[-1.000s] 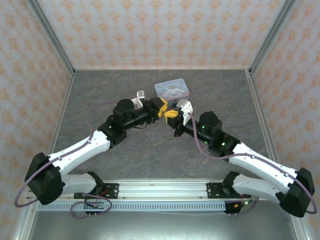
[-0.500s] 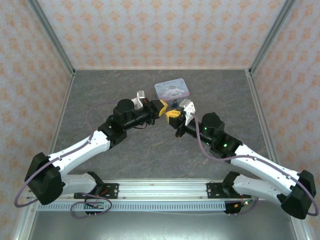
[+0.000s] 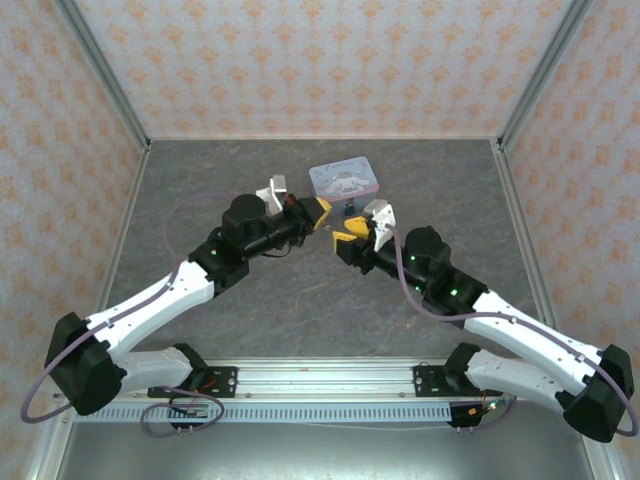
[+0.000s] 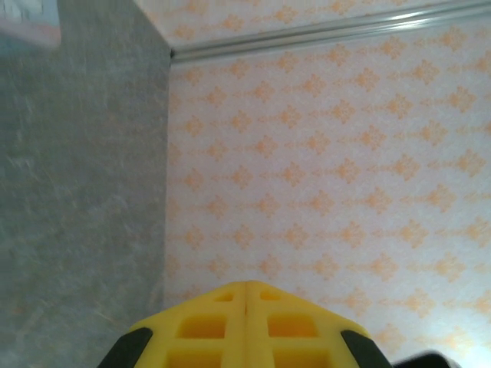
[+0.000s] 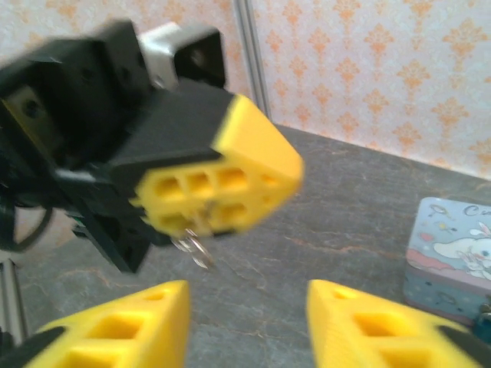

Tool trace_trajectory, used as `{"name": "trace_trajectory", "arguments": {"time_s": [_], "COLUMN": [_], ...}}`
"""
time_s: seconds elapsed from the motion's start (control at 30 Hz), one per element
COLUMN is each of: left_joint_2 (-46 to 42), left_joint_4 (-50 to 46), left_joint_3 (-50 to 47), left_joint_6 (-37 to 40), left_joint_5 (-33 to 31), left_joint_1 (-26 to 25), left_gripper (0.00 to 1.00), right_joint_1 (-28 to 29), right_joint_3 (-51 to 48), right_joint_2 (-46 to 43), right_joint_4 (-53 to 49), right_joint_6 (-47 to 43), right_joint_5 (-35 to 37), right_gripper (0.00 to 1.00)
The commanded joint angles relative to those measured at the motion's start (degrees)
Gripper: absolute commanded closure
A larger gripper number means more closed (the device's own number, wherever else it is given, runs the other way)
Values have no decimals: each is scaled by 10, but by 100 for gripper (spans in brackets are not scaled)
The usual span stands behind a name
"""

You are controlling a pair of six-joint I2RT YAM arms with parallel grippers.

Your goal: Unlock the padlock with the key

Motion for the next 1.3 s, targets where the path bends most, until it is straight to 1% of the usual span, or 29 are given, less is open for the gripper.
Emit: {"name": "trace_trajectory", "arguments": {"time_s": [0.0,0.1,0.13,0.23,0.3,0.37,0.43,0.53,0.73,0.9,1.27], "left_joint_2": [-43,-59,-63,-66,-64,-64,-64,-64,-63,-58,-54], "left_joint_4": [-33,-2,13,54,79,97,103,108,110,109,98], "left_joint_3": [32,27,23,12,9,6,8,8,6,6,10], "left_joint_6": [150,221,239,263,269,275,284,292,296,294,294], "left_joint_5": [-54,-58,-57,-42,-25,-13,-8,-4,5,1,-5], "left_joint_1": [-6,-8,-9,-10,-12,-17,-22,-27,-30,-33,-34], "left_gripper": [100,100,100,100,100,100,100,100,100,100,100], "right_joint_1": [-15,-42,-53,-72,-74,-74,-74,-74,-74,-74,-74], "right_joint_3": [6,-1,-3,-2,5,20,35,46,53,63,74], "right_joint_2": [-30,-51,-55,-54,-46,-32,-15,9,42,54,79], "right_joint_4": [-20,-5,8,62,94,116,128,136,180,183,181], "right_joint_6": [43,86,108,163,190,216,238,258,296,304,312], "right_joint_5": [3,-46,-76,-163,-214,-253,-272,-275,-288,-292,-295], "right_gripper": [46,36,34,27,22,20,20,21,25,30,49]}}
